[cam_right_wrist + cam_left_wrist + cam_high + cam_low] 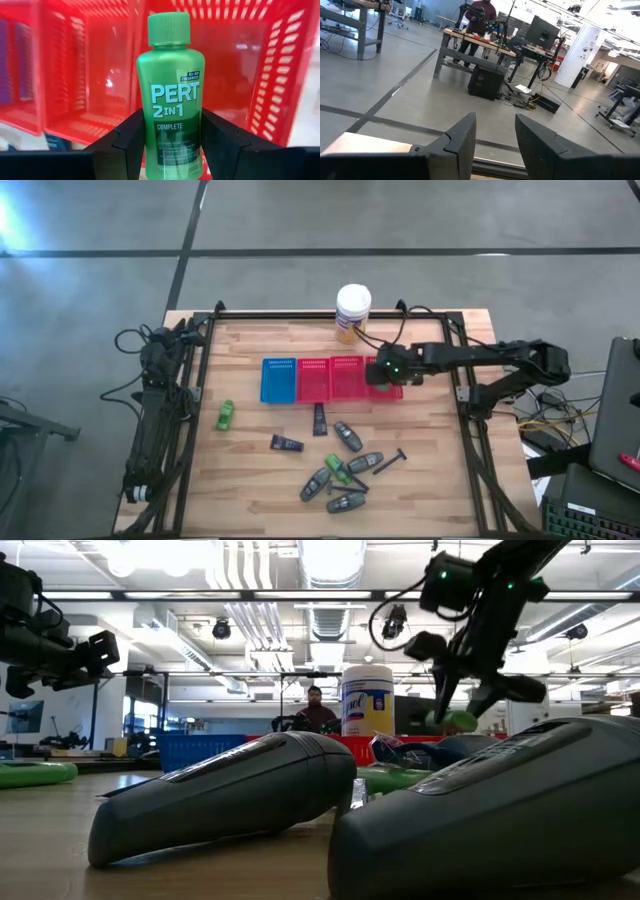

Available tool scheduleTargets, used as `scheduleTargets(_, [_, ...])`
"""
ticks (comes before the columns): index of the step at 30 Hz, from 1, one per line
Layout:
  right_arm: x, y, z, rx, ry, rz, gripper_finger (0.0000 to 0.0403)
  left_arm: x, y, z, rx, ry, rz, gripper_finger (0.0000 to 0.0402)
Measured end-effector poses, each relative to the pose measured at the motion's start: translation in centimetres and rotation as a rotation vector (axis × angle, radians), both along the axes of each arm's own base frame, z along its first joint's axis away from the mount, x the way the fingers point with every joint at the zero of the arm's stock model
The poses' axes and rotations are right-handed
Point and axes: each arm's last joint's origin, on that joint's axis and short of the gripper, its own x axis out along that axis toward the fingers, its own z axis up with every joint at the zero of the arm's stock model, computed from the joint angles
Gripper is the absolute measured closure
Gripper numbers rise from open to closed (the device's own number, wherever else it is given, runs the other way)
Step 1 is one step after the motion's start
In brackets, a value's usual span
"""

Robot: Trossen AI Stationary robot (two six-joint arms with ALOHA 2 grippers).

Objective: Pick & Place Travel size toiletries
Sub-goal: Put the green shampoo into the right red bin

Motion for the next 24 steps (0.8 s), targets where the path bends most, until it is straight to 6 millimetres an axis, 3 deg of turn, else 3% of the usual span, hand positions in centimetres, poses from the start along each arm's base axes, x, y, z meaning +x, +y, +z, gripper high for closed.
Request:
scheduleTargets(14, [3.0, -0.5, 0.1, 0.005, 0.018, -0.054, 0.0237, 0.0, 0.0, 0.0, -0.001, 0.0, 0.0, 0.0259])
scheduleTargets(24, [3.2, -0.4, -0.7, 0.04, 0.061, -0.124, 0.024, 0.0, 0.0, 0.0, -0.001, 0.0, 0.0, 0.0259])
